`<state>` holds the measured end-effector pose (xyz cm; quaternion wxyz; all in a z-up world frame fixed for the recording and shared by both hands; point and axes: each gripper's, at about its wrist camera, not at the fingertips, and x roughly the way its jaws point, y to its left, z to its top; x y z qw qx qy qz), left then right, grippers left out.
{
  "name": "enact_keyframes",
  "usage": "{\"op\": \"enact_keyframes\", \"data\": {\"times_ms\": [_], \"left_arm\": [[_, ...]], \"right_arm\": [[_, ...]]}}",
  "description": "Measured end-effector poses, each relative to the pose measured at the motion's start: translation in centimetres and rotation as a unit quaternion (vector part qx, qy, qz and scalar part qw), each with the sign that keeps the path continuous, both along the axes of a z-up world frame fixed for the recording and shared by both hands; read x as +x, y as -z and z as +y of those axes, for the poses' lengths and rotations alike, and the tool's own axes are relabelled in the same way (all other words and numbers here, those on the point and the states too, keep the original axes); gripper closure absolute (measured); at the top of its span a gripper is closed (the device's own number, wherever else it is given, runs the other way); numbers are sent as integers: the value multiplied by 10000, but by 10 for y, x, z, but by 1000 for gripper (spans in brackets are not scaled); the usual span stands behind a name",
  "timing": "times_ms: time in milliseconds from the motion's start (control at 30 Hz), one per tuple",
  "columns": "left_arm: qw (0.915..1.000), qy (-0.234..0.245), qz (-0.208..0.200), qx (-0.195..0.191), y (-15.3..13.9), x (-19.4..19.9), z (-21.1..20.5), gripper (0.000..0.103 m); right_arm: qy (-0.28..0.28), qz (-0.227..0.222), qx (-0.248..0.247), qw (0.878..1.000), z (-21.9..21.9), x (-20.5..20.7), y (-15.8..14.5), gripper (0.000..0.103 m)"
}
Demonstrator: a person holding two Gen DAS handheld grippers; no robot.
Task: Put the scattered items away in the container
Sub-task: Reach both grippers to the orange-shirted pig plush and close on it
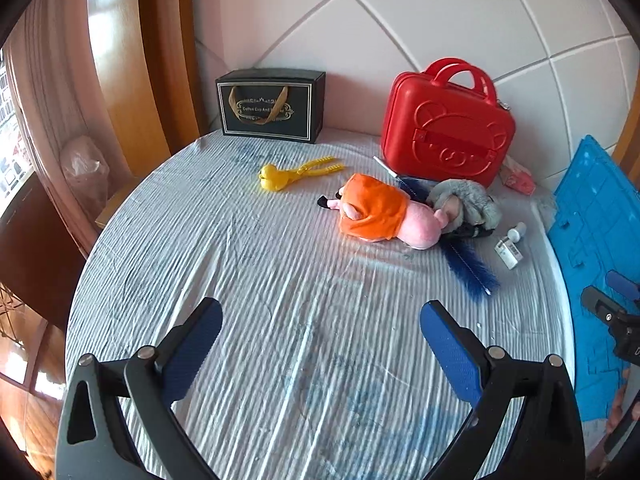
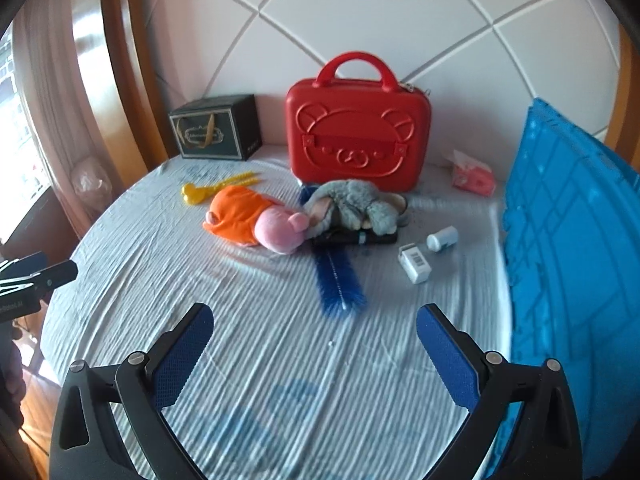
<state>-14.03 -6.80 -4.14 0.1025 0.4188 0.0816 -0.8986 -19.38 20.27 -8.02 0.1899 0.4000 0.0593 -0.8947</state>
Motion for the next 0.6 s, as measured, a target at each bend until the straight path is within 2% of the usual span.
{"op": "enact_keyframes", "data": {"times_ms": [267, 500, 600], "left_arm": [[9983, 400, -428, 61, 34, -110, -20, 2], [9939, 811, -751, 27, 71, -233, -19, 2], [9915, 868, -964, 43, 96, -281, -15, 2]], "right_arm": [[352, -643, -291, 9969, -38, -77, 43, 0], [680, -1082, -165, 9917, -72, -143, 80, 0], [795, -1177, -50, 9898, -77, -163, 93, 0]]}}
